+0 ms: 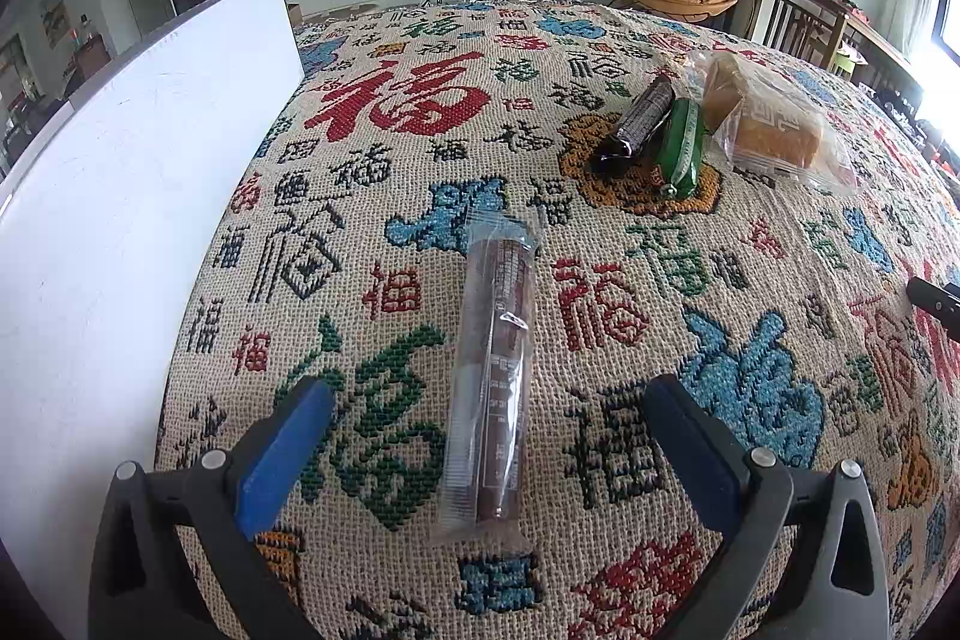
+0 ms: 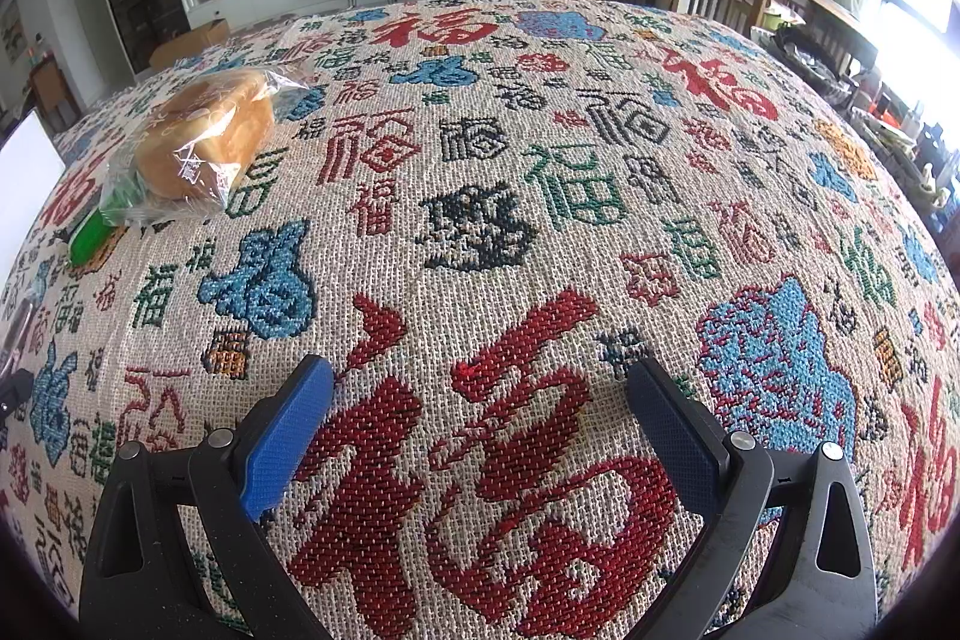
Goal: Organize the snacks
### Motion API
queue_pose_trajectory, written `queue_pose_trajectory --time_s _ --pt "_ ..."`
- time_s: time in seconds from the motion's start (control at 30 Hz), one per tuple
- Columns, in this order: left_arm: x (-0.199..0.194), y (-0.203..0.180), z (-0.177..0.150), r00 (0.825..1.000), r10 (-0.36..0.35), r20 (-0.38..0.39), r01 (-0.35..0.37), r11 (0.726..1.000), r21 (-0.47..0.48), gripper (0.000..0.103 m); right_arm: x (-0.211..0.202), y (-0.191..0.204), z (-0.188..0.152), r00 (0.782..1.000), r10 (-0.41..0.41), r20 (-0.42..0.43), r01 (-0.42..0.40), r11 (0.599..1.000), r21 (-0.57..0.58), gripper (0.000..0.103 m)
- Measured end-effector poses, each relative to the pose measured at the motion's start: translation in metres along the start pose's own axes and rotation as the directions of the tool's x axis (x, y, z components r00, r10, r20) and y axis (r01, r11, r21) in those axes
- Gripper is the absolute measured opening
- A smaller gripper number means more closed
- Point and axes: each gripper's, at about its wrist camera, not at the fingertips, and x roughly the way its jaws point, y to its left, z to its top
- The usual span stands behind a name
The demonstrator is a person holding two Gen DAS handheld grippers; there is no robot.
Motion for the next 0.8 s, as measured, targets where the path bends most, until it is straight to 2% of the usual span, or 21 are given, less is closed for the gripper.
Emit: queue_pose_trajectory --time_s 0.4,0.5,0.67,0.73,0.77,0.8 --pt "0.002 0.001 0.002 1.0 -0.017 -0.019 0.017 1.0 -0.001 0.103 0.0 0.0 0.0 1.0 0.0 0.0 0.0 1.0 0.0 0.1" --pt "0.003 0.006 0.009 0.993 -0.066 -0.096 0.069 0.997 0.03 0.103 0.0 0.0 0.0 1.0 0.0 0.0 0.0 1.0 0.0 0.1" --pt "0.0 0.014 0.012 0.984 -0.134 -0.117 0.134 0.991 -0.001 0.102 0.0 0.0 0.0 1.0 0.0 0.0 0.0 1.0 0.0 0.1" --pt "0.004 0.009 0.015 0.985 -0.107 -0.132 0.112 0.993 0.032 0.098 0.0 0.0 -0.001 1.0 -0.002 0.001 0.002 1.0 0.007 0.1" --pt "0.005 0.005 0.016 0.989 -0.069 -0.128 0.079 0.995 0.068 0.09 0.0 0.001 -0.002 1.0 -0.011 0.001 0.01 1.0 0.019 0.1" --pt "0.004 0.001 0.017 0.991 -0.075 -0.107 0.086 0.992 0.095 0.077 0.0 0.002 -0.003 1.0 -0.027 0.001 0.027 0.999 0.034 0.1"
